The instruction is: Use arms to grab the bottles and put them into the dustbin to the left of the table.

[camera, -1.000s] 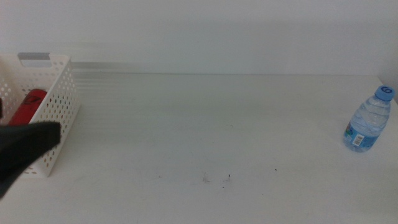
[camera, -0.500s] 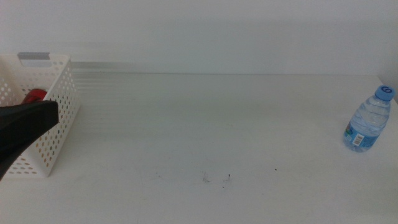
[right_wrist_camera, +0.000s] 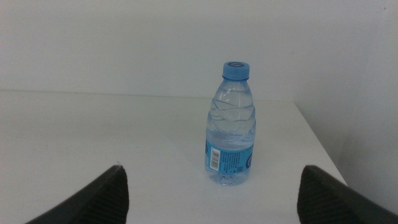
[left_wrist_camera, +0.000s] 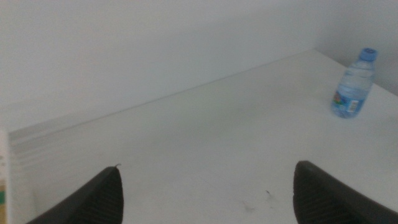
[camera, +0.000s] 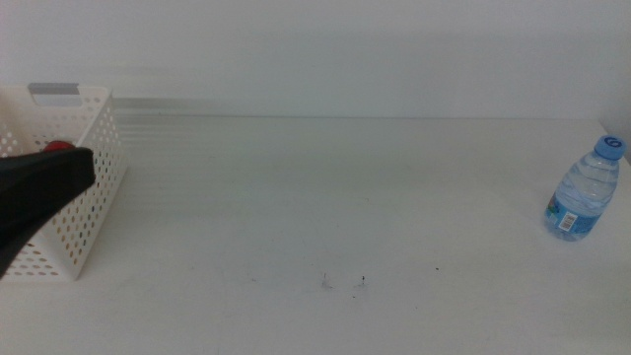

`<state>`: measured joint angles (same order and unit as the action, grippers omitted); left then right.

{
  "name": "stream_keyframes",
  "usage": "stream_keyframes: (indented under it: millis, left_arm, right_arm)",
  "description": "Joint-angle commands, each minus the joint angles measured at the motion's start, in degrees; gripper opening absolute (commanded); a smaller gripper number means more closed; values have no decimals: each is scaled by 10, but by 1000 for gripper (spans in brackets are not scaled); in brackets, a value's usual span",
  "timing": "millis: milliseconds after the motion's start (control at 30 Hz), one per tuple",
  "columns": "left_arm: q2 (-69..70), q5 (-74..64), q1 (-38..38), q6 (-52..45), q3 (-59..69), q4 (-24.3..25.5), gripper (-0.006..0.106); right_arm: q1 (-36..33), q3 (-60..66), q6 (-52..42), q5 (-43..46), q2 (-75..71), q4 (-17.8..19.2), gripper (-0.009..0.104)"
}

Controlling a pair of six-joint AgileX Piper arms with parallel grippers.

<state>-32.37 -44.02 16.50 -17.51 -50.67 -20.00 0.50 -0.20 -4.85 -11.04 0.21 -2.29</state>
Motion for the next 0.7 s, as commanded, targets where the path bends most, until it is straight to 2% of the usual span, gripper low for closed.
stream_keyframes:
  millis: [0,133,500,667]
  left_arm:
    - [2,-7,1,-7,2,-24,94]
    - [2,-10,1,-21,2,-44,94]
    - [2,14,1,-21,2,-44,94]
    - [2,14,1,-20,2,-43,94]
  right_arm:
    - [3,2,-1,7,-2,5,79]
    - [3,2,-1,7,-2,5,79]
    - [4,-3,25,28,-1,7,79]
    - [4,-85,23,29,108,15,79]
